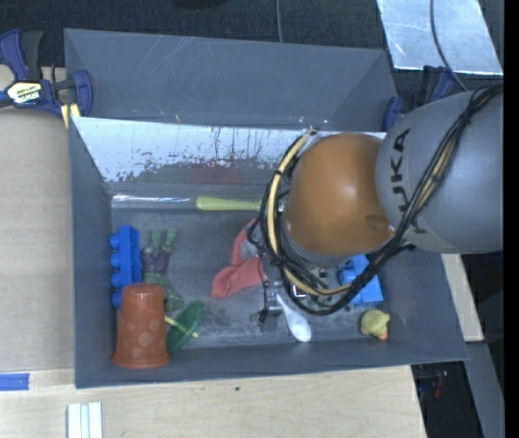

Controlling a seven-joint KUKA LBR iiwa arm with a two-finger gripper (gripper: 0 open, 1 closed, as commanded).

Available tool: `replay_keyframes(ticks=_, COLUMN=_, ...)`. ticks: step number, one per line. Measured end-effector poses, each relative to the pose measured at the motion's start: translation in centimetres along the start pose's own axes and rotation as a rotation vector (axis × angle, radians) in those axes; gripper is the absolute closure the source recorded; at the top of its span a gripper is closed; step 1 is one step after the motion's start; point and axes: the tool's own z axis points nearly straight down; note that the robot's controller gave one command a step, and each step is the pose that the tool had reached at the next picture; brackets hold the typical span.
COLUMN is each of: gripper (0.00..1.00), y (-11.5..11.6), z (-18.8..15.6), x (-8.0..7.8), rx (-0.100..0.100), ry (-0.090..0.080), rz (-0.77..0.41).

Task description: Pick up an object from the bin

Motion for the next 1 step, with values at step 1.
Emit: replay_keyframes(ticks=1, gripper=0.0, y=-0.34, z=5.43, x=-5.04, rx=0.001, ry=-0.009, rz=-0.082)
